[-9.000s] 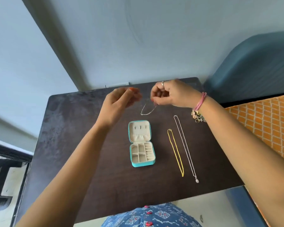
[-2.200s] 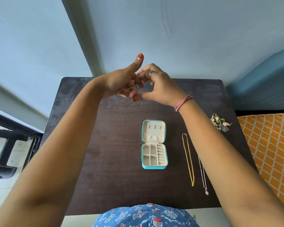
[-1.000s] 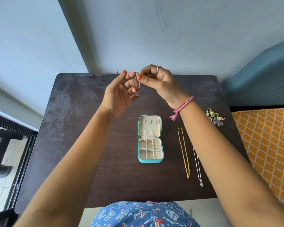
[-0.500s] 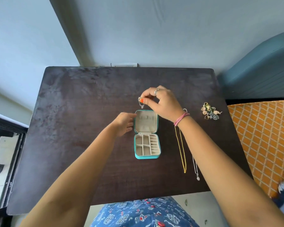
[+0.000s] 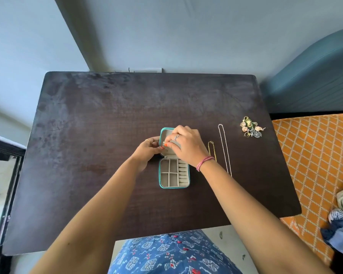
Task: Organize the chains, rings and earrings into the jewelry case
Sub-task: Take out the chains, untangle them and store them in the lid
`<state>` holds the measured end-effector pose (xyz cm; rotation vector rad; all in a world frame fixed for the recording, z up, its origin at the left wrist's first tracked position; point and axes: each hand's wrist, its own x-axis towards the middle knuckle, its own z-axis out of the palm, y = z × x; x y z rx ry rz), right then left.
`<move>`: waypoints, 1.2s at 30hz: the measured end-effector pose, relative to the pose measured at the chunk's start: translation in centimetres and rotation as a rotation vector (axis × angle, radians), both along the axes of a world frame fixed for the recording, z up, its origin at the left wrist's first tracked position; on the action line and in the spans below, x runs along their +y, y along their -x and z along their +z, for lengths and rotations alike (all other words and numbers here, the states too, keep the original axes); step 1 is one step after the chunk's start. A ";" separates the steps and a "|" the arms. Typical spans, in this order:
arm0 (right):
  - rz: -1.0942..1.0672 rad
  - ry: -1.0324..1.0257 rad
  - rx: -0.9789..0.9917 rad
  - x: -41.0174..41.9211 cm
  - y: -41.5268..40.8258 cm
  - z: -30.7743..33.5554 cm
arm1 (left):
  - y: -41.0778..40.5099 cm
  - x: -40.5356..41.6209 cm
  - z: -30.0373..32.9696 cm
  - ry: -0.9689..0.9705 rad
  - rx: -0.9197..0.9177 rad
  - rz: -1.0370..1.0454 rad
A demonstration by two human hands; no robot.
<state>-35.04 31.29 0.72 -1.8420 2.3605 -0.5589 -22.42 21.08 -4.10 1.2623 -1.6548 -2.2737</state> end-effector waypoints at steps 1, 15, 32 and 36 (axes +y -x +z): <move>-0.014 -0.008 0.016 0.0 -0.1 -0.3 | -0.1 0.1 0.0 -0.015 0.025 0.007; -0.310 0.074 0.274 -1.4 -0.5 -1.8 | -0.5 0.7 -1.1 -0.097 0.136 0.087; -0.539 -0.160 -0.757 -2.9 2.1 -0.4 | -1.2 1.2 -1.3 -0.086 0.181 0.129; -0.471 -0.095 -0.927 -1.7 2.9 0.1 | -1.6 1.4 -1.6 -0.085 0.159 0.160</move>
